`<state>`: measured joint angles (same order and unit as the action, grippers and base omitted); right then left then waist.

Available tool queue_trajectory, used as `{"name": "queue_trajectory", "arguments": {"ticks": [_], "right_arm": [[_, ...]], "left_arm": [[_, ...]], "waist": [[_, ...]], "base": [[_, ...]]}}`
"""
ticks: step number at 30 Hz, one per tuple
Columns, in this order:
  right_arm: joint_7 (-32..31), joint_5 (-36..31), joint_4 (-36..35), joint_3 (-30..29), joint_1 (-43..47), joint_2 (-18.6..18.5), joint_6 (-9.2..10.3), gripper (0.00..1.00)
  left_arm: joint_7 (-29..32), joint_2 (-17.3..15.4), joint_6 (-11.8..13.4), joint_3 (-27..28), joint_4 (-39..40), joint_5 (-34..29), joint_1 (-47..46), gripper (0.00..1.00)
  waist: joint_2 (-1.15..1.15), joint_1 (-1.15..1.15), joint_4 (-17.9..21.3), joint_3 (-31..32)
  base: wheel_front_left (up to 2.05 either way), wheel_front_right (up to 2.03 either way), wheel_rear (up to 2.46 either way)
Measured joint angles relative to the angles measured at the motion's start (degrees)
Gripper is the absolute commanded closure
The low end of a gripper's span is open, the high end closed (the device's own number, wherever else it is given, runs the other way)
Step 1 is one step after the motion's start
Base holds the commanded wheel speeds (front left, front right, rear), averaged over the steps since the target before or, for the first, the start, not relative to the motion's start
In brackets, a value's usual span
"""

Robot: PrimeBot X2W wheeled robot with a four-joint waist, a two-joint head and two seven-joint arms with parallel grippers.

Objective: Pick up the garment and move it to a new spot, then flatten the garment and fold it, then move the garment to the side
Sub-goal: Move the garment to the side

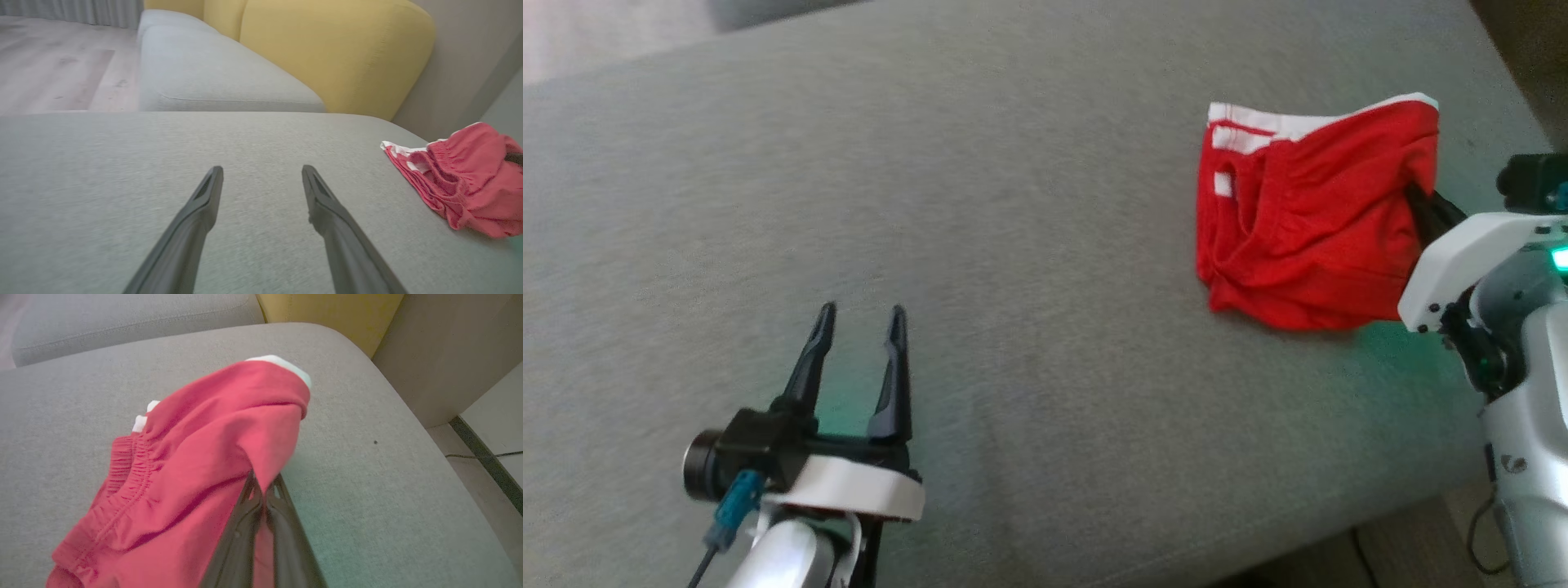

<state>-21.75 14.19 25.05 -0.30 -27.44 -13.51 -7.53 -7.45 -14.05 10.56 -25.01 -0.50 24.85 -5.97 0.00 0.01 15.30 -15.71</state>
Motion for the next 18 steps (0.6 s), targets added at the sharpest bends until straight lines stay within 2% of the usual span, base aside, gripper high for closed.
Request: {"name": "queue_trajectory", "arguments": {"ticks": [4,7,11,18], "right_arm": [[1.36,-1.18,2.09,0.29,-1.14,0.32,-0.01,1.00],[1.85,-1.97,3.90,0.83,-3.01,0.26,0.00,1.00],[2.10,-3.69,6.03,1.90,-7.05,-1.14,-0.01,1.00],[2.05,-6.66,10.48,1.23,-13.81,-7.54,-0.01,1.00]], "left_arm": [[0.90,-0.10,0.00,-0.78,0.70,-0.30,-1.38,0.00],[1.34,-0.44,0.04,-0.79,0.70,-0.67,-1.85,0.00],[1.33,-1.16,0.62,-0.54,1.13,-0.67,-1.97,0.00],[1.34,-1.57,1.04,0.03,2.05,-0.66,-1.96,0.00]], "waist": [[0.00,0.00,2.78,-2.66],[0.00,0.01,2.95,-4.00],[0.00,-0.01,1.00,-4.41],[0.00,-0.01,-3.28,-5.27]], "base": [[0.00,0.00,0.00],[0.00,0.00,0.00],[0.00,0.00,0.00],[0.00,0.00,0.00]]}}
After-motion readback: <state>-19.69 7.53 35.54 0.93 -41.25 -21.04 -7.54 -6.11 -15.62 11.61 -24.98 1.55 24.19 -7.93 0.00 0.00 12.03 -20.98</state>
